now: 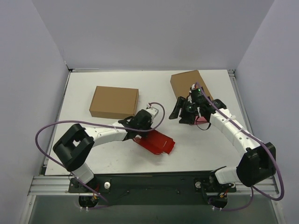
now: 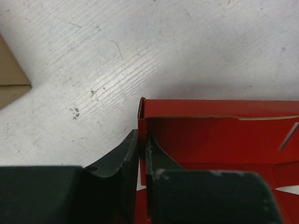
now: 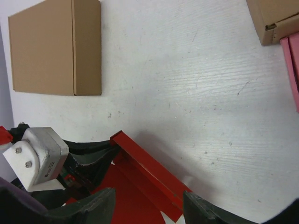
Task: Fold the paper box
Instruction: Fold the paper box at the center of the board.
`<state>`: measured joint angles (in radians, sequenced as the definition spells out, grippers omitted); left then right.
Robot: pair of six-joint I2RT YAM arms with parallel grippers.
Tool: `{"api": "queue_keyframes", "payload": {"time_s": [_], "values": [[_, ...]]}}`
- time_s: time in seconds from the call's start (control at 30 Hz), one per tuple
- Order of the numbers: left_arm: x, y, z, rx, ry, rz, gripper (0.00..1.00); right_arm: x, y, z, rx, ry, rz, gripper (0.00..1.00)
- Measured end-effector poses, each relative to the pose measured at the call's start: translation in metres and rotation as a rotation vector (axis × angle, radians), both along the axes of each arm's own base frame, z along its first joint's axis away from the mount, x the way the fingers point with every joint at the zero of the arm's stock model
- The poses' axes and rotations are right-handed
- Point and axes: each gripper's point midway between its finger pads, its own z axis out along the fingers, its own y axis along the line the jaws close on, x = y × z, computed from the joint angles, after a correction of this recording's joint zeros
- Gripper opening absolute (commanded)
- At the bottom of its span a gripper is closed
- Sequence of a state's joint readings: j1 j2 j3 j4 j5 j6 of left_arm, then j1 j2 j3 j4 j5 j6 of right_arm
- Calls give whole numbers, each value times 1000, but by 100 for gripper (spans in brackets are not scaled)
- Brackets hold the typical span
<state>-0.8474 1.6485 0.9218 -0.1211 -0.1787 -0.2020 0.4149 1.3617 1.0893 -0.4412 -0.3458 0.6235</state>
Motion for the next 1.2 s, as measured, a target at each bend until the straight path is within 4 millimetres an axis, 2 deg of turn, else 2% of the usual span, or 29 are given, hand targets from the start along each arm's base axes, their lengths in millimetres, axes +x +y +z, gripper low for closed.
{"api": "queue_keyframes", "payload": {"time_s": [0.07,0.17,0.4,0.57,0.7,0.97,1.2], "values": [[2,7,0,13,4,22,5,2,-1,2,43,33,-51,56],[5,14,1,20,2,54,5,0,10,2,101,88,-71,55],[13,22,9,16,-21,101,5,-2,23,-28,130,239,-79,54],[17,24,20,-1,-49,114,5,1,27,-42,126,288,-69,52],[19,26,21,3,-54,121,5,2,31,-49,130,316,-56,51],[21,28,22,8,-63,135,5,-2,38,-54,138,345,-31,50],[23,29,29,-2,-81,145,5,-2,51,-55,134,351,15,50]]}}
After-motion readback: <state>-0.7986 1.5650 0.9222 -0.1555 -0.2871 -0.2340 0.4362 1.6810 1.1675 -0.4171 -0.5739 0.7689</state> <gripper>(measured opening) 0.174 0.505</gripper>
